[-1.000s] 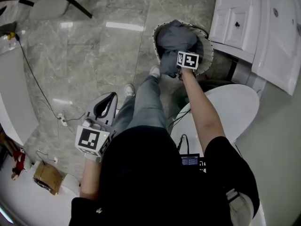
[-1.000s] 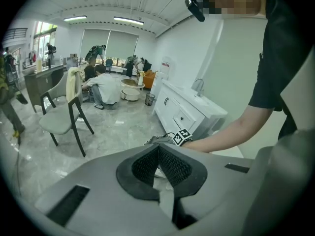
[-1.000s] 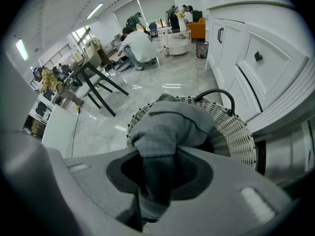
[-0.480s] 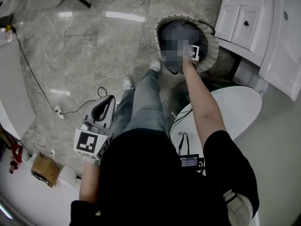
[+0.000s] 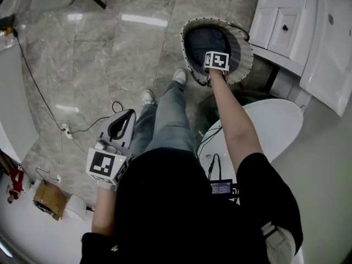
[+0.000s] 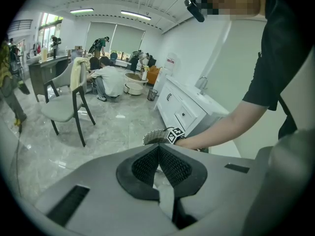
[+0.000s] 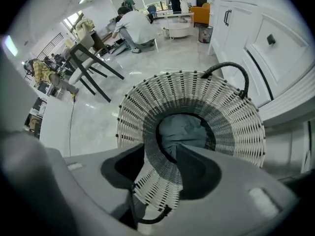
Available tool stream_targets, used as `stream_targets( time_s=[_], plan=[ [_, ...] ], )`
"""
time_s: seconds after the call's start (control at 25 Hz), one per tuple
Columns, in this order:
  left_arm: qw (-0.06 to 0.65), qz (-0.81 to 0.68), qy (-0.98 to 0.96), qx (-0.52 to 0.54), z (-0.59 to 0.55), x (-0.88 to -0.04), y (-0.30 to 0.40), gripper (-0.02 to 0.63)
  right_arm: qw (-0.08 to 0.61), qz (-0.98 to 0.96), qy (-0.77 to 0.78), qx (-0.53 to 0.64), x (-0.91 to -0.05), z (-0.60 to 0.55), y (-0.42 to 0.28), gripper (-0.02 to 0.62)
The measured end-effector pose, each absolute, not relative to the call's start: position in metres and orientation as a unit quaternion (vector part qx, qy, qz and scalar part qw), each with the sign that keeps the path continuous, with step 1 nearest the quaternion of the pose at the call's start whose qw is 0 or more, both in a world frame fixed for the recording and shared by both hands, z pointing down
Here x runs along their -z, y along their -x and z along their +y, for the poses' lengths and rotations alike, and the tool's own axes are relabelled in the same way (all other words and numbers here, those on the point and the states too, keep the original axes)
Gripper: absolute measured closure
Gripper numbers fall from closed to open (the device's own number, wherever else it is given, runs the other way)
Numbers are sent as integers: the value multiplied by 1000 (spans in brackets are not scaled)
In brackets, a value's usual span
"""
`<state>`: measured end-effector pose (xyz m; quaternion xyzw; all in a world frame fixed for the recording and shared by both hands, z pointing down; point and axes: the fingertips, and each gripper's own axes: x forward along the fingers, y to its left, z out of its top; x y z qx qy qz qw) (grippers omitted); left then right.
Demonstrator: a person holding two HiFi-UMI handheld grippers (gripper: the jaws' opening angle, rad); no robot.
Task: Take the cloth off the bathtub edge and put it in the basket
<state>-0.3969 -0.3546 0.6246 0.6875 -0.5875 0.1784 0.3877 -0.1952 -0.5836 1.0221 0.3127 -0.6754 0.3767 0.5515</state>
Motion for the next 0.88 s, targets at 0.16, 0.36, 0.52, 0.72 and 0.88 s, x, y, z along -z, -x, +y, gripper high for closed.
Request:
stream_targets(
  time_s=[0.16, 0.36, 0.52, 0.72, 0.88],
  plan=[
    [381, -587, -693, -174, -354, -615, 398, 594, 550, -680, -313, -370, -1004, -582, 200, 388],
    [366, -584, -705, -169, -352, -596, 402, 593, 540, -698, -311, -354, -962, -580, 211, 449],
    [356, -581, -715, -155, -350, -579, 402, 594, 528, -718, -315, -327, -919, -577, 221, 592],
    [346, -576, -729, -134, -352, -558, 403, 594, 505, -740, -315, -314, -863, -573, 234, 598],
    [331, -571, -741, -124, -353, -542, 406, 593, 474, -762, -315, -309, -814, -564, 246, 600]
  ],
)
